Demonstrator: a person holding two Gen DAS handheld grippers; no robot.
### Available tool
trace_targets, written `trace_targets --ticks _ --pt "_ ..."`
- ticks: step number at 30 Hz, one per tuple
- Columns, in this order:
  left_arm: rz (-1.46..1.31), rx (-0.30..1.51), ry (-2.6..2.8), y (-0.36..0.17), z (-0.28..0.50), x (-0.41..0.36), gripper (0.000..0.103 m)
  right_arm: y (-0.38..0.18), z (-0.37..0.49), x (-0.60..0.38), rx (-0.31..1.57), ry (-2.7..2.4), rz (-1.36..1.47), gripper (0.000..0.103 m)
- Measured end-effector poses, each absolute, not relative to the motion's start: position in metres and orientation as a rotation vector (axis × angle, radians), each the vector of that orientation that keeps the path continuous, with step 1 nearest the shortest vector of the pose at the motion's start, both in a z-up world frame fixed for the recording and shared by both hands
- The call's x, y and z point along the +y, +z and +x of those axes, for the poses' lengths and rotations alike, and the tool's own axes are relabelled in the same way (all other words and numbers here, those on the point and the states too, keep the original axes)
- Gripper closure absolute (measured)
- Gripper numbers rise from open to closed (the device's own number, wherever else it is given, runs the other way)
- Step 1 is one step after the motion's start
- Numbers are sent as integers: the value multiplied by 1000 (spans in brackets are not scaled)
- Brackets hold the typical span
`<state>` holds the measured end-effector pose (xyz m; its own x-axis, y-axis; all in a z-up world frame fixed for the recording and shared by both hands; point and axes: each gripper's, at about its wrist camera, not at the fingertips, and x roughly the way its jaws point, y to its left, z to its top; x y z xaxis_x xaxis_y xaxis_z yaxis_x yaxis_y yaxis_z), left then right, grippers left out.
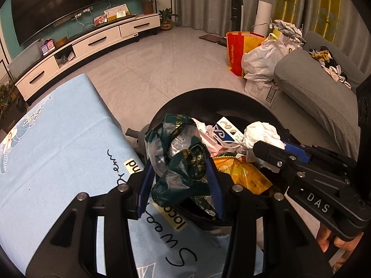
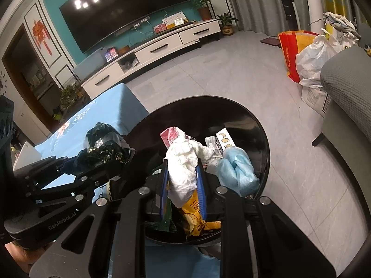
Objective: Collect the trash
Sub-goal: 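Carry black bag and white tissue over the black bin and open both tools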
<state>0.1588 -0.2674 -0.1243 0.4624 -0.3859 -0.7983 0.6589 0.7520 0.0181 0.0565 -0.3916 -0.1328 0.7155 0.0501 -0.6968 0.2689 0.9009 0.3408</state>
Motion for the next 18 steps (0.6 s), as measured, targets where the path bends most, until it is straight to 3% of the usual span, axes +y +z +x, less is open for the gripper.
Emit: trace_targets --ticks 18 --pt "376 878 -653 -131 154 -273 57 -139 57 -395 782 -134 454 78"
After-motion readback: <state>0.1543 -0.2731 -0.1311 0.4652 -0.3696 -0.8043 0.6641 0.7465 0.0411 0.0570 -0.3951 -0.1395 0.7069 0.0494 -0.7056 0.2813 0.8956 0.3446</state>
